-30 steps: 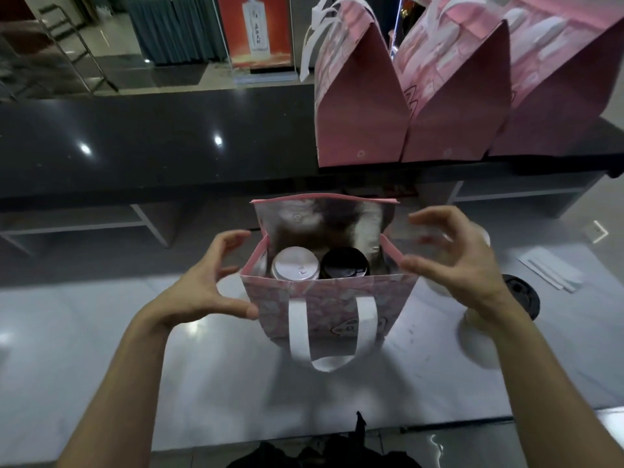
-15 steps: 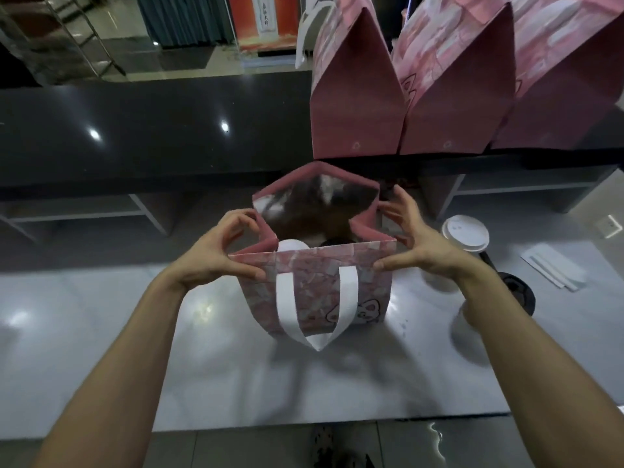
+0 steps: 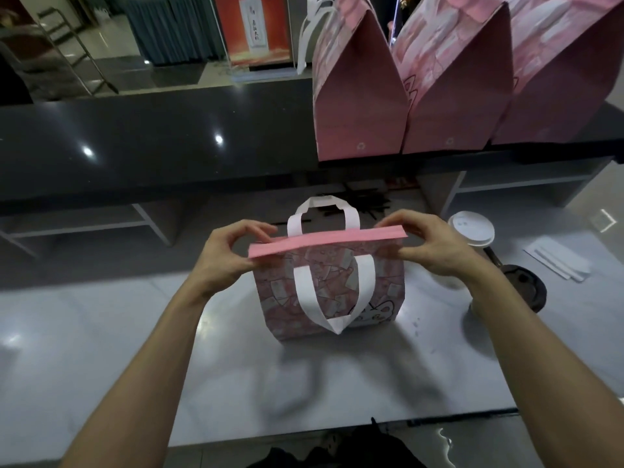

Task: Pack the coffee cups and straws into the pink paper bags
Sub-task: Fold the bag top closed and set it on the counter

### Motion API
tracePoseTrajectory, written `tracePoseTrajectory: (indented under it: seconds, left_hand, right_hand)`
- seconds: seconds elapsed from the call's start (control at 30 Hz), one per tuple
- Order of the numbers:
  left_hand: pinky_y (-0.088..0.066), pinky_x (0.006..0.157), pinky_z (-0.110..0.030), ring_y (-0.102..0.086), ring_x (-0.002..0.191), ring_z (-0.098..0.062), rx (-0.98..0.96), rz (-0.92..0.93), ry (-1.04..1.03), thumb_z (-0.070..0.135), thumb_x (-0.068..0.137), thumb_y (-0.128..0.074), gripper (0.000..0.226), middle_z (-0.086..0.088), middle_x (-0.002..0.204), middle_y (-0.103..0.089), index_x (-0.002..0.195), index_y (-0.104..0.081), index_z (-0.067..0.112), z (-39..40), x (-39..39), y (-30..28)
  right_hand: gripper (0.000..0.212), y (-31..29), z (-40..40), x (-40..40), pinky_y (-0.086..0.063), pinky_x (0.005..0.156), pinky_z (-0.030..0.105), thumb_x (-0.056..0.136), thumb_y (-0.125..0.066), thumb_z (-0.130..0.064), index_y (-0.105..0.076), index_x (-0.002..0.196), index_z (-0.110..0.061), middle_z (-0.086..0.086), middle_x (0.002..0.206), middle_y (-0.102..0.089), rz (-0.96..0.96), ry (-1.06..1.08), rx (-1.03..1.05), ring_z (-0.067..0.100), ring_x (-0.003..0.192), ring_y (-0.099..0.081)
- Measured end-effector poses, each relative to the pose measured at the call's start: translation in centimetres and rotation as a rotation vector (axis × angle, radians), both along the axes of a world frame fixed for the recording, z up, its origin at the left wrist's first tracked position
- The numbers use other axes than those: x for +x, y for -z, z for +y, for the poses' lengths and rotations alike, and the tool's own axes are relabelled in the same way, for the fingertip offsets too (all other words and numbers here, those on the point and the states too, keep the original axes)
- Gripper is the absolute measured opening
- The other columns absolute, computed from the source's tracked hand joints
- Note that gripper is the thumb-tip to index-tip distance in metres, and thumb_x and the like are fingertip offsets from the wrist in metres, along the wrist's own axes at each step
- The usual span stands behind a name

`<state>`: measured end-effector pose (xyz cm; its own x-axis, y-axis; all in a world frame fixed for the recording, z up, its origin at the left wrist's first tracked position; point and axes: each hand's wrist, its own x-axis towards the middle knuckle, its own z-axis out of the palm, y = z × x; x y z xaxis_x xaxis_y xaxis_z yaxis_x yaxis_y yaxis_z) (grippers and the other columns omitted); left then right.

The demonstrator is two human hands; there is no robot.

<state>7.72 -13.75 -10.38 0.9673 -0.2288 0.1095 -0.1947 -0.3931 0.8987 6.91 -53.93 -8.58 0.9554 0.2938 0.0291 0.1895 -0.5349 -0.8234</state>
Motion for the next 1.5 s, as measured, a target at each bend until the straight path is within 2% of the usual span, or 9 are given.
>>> tracePoseTrajectory:
  seconds: [0.1, 0.3, 0.43, 0.57, 0.67, 0.83, 1.1, 1.27, 1.5]
  left_hand:
    - [-0.066, 0.092, -0.056, -0.076, 0.111, -0.015, 0.005, -0.044, -0.113, 0.045, 0.074, -0.093, 0.029, 0.009, 0.106, -0.082, 0.094, -0.081, 0.027, -1.1, -0.4, 0.4]
    - [-0.059, 0.091, -0.021, -0.07, 0.12, -0.007, 0.085, -0.26, -0.1, 0.031, 0.089, -0.088, 0.038, 0.018, 0.118, -0.078, 0.105, -0.055, 0.025, -1.8, -0.5, 0.9]
    - [-0.06, 0.094, -0.023, -0.067, 0.119, 0.0, 0.176, -0.321, -0.104, 0.028, 0.092, -0.085, 0.03, 0.024, 0.121, -0.076, 0.097, -0.055, 0.028, -1.7, -0.5, 0.8]
    - [-0.056, 0.091, -0.013, -0.069, 0.117, -0.002, 0.222, -0.341, -0.054, 0.064, 0.082, -0.087, 0.044, 0.028, 0.122, -0.074, 0.095, -0.057, 0.035, -1.1, -0.6, 0.0]
    - [-0.06, 0.084, -0.019, -0.069, 0.113, 0.001, 0.274, -0.314, -0.059, 0.076, 0.082, -0.078, 0.047, 0.033, 0.117, -0.073, 0.097, -0.059, 0.036, -1.0, -0.6, -0.6]
    - [-0.062, 0.088, -0.03, -0.068, 0.109, -0.004, 0.408, -0.31, 0.038, 0.049, 0.086, -0.084, 0.039, 0.023, 0.113, -0.069, 0.122, -0.072, 0.041, -1.4, 0.5, -1.7]
    - [-0.059, 0.076, -0.023, -0.067, 0.093, -0.006, 0.44, -0.308, 0.023, 0.024, 0.086, -0.092, 0.024, 0.014, 0.095, -0.067, 0.093, -0.078, 0.042, -1.9, 1.7, -2.1]
    - [-0.064, 0.073, -0.04, -0.067, 0.089, -0.017, 0.455, -0.298, -0.038, 0.031, 0.084, -0.091, 0.012, 0.007, 0.089, -0.07, 0.088, -0.081, 0.029, -1.6, 1.8, -1.7]
    - [-0.064, 0.081, -0.046, -0.065, 0.091, -0.019, 0.582, -0.348, -0.01, 0.013, 0.091, -0.087, 0.015, 0.006, 0.094, -0.07, 0.106, -0.086, 0.014, -0.2, 1.4, -1.7]
  right_hand:
    - [0.038, 0.5, 0.2, -0.3, -0.053, 0.113, 0.05, 0.083, -0.089, -0.045, -0.073, 0.118, -0.041, -0.018, 0.122, -0.075, -0.018, 0.048, -0.021, 0.004, 0.126, -0.065]
    - [0.054, 1.5, 1.0, -1.1, -0.064, 0.097, 0.047, 0.093, -0.076, -0.029, -0.043, 0.13, -0.05, -0.013, 0.129, -0.067, -0.178, 0.067, -0.07, 0.018, 0.124, -0.065]
    - [0.048, 1.9, 1.6, -1.1, -0.063, 0.088, 0.05, 0.096, -0.077, -0.016, -0.044, 0.115, -0.046, -0.008, 0.123, -0.062, -0.284, 0.085, -0.195, 0.023, 0.109, -0.064]
    - [0.036, 1.8, 1.4, -1.4, -0.056, 0.09, 0.04, 0.09, -0.077, -0.045, -0.051, 0.113, -0.038, -0.011, 0.119, -0.062, -0.337, 0.034, -0.202, 0.017, 0.108, -0.062]
    - [0.038, 1.5, 1.5, -1.0, -0.055, 0.082, 0.032, 0.091, -0.07, -0.064, -0.052, 0.113, -0.038, -0.012, 0.114, -0.065, -0.333, 0.051, -0.227, 0.014, 0.102, -0.064]
    - [0.049, 0.9, 2.1, 0.3, -0.055, 0.087, 0.03, 0.089, -0.074, -0.054, -0.056, 0.132, -0.043, -0.023, 0.117, -0.062, -0.323, 0.011, -0.328, 0.004, 0.1, -0.062]
    - [0.02, -0.2, 2.4, 2.2, -0.05, 0.073, 0.022, 0.08, -0.095, -0.032, -0.076, 0.084, -0.036, -0.018, 0.088, -0.066, -0.271, 0.024, -0.319, -0.001, 0.088, -0.062]
    - [0.01, 0.1, 2.0, 2.5, -0.046, 0.071, 0.021, 0.086, -0.09, -0.03, -0.082, 0.091, -0.027, -0.017, 0.087, -0.066, -0.276, 0.039, -0.324, 0.001, 0.085, -0.062]
    - [0.008, 0.9, 1.5, 1.9, -0.053, 0.072, 0.024, 0.095, -0.082, -0.021, -0.084, 0.101, -0.027, -0.016, 0.092, -0.065, -0.267, 0.074, -0.358, 0.002, 0.086, -0.062]
